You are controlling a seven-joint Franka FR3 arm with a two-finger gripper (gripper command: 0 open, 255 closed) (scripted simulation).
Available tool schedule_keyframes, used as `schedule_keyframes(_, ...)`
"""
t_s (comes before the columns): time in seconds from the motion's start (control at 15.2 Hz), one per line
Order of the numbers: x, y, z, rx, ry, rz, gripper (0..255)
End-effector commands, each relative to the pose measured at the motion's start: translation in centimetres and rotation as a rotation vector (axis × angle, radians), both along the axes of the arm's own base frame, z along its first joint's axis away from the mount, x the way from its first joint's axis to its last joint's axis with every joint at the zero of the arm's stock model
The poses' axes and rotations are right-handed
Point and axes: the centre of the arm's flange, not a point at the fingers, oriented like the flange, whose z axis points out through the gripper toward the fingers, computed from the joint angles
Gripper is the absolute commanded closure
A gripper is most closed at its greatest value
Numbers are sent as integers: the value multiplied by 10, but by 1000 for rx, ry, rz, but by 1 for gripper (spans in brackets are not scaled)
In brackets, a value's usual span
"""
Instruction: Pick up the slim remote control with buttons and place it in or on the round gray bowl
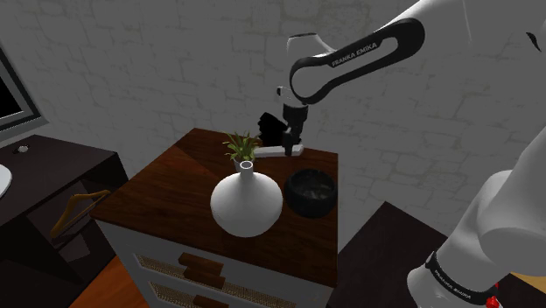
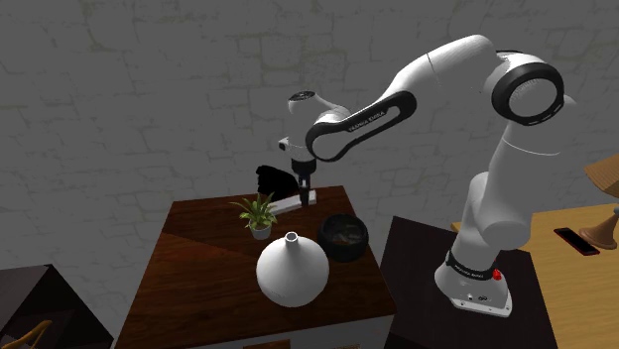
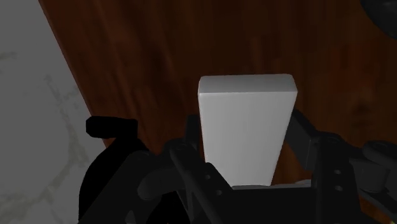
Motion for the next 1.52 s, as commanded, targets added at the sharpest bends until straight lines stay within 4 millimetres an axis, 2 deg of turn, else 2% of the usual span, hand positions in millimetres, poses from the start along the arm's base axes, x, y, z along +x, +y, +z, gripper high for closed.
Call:
schedule_keyframes(0.0, 0, -2, 11, 0, -3, -4, 255)
schedule_keyframes(1.12, 0, -2, 101, 0, -3, -4, 255)
schedule_keyframes(1.19, 0, -2, 102, 0, -3, -4, 255)
schedule_keyframes(1.45, -51, 11, 104, 0, -3, -4, 255)
